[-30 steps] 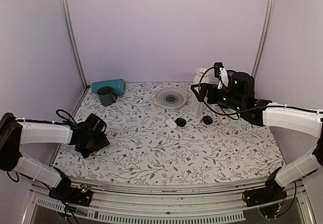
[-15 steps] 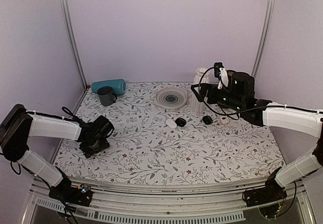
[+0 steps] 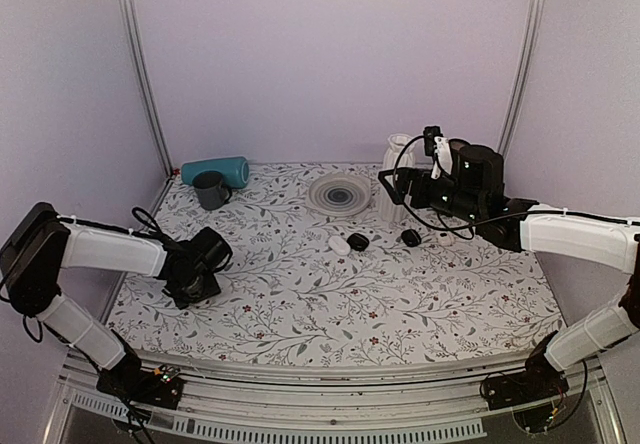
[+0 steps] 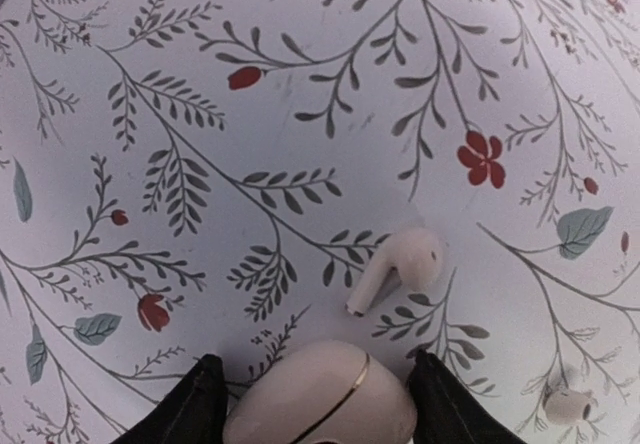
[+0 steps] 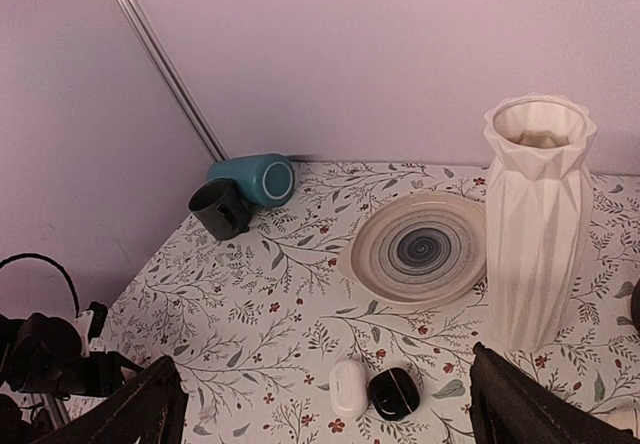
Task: Insert the wireless bluetooth earbuds into the charging case
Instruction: Pick up the charging case from the corner of the board, then place the charging case at the center of the board.
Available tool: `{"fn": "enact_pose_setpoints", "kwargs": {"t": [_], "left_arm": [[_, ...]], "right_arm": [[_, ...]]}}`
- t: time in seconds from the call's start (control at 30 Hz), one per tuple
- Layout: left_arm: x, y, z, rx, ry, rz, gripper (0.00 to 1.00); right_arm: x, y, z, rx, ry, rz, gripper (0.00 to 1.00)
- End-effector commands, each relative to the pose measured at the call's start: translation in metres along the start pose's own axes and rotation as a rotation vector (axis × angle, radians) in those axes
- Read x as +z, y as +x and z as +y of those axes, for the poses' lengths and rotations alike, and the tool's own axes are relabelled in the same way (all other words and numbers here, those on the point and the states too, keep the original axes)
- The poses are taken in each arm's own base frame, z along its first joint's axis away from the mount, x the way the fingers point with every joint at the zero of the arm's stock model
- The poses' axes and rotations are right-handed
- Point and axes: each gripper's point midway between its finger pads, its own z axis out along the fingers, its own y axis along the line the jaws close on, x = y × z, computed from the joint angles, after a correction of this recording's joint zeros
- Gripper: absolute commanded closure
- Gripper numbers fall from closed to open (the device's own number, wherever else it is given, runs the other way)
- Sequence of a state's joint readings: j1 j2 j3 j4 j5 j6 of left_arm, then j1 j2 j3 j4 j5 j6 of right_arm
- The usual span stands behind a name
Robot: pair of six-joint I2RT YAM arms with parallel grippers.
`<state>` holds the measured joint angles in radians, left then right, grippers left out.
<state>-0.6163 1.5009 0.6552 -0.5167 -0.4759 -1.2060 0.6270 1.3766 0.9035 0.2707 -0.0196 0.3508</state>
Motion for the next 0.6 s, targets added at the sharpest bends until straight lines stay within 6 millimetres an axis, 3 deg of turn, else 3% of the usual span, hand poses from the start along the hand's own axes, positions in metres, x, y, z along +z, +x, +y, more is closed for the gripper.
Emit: {"fn": "enact_pose_setpoints", "kwargs": {"t": [0.0,0.33,0.57], "left_arm": [[-0.011,0.000,-0.029,0.074,0.114,0.008,0.44],[-0.037,-0.008,-0.083,0.254,0.292,-0.049,0.52],[-0.072,-0.012,-0.153,0.502,0.483,-0.126,0.51]], "right_arm": [[-0.002,-0.004,0.003,-0.006,-0.018,-0.015,0.01],[-0.002,-0.002,0.001,-0.007,-0.012,-0.009,0.01],[-0.004,0.002,-0.001,-0.002,-0.004,0.002,0.01]]}}
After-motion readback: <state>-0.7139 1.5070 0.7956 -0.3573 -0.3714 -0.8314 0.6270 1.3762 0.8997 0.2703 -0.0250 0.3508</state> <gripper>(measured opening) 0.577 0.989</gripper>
